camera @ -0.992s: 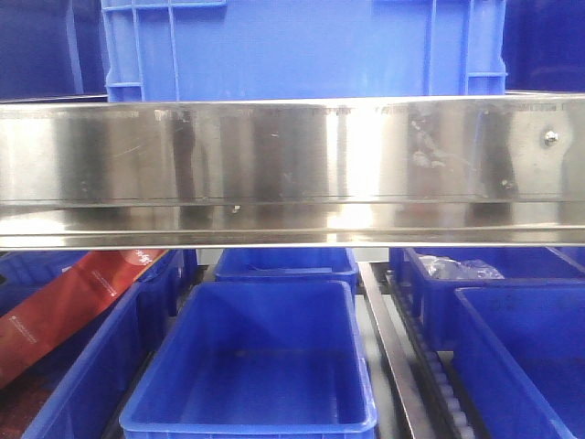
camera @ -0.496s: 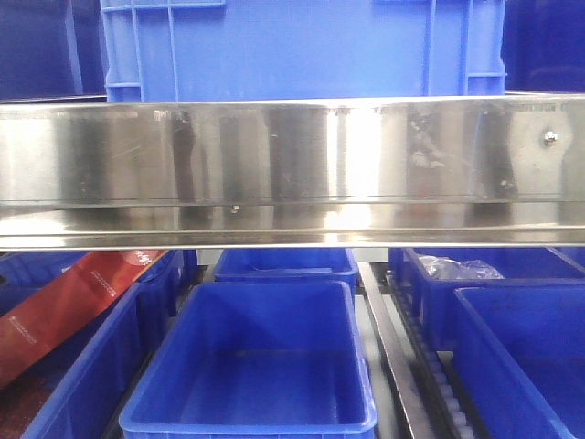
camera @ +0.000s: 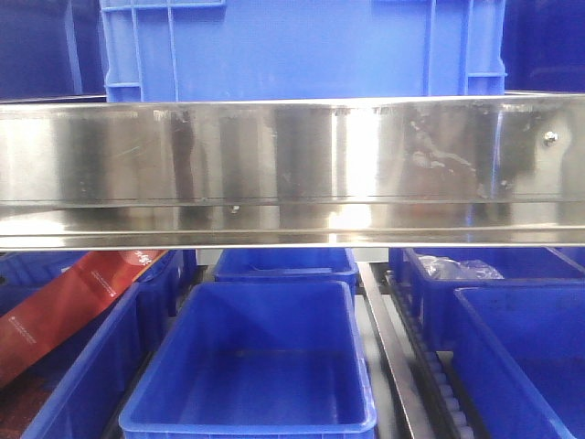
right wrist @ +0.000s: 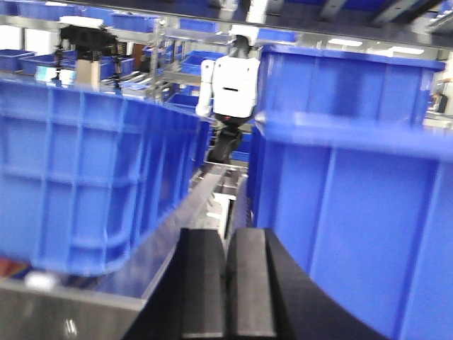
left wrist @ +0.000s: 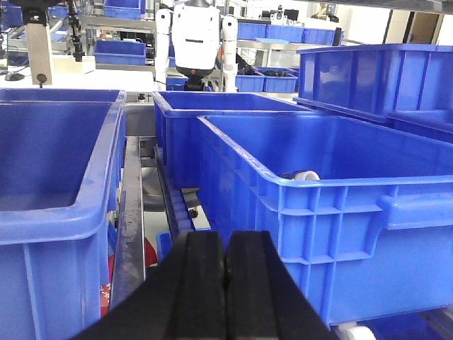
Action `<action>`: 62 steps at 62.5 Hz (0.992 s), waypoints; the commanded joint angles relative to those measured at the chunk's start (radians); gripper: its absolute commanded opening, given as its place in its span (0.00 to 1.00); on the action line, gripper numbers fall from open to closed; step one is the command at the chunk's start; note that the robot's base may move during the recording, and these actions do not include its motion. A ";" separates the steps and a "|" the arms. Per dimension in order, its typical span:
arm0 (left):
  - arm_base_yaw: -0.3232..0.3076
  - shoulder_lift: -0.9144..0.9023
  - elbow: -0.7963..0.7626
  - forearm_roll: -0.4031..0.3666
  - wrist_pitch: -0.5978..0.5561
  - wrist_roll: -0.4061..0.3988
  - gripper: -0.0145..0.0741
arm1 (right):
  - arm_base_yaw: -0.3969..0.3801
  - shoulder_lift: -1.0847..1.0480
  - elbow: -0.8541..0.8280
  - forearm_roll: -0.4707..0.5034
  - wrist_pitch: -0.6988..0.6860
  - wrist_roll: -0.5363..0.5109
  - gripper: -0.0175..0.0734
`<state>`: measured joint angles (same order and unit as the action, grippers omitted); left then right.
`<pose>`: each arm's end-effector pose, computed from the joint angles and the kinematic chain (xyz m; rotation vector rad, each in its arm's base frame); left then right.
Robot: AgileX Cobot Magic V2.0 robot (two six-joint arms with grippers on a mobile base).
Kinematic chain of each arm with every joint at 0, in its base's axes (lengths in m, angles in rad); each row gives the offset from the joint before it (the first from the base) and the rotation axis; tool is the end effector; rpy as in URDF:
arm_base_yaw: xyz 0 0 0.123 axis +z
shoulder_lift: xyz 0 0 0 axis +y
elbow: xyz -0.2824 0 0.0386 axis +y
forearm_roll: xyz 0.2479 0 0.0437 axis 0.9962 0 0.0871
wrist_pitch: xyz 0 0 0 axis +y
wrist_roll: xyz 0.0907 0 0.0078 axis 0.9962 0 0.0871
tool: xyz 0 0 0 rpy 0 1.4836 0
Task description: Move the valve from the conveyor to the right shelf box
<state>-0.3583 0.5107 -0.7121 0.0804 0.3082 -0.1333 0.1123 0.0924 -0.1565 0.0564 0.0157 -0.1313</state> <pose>0.0922 -0.0322 0.3853 0.2211 1.5823 -0.3040 0.0568 0.0065 0.2592 -0.1349 1.4289 0.0314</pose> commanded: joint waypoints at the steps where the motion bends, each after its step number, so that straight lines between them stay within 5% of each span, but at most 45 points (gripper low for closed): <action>1: 0.003 -0.005 0.001 0.003 -0.018 -0.009 0.04 | -0.012 -0.046 0.072 -0.001 -0.036 0.001 0.01; 62: 0.003 -0.005 0.001 0.003 -0.018 -0.009 0.04 | -0.072 -0.092 0.157 0.000 0.048 0.061 0.01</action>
<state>-0.3583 0.5107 -0.7121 0.0804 0.3082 -0.1333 0.0440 0.0034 -0.0018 0.0564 0.0905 -0.0708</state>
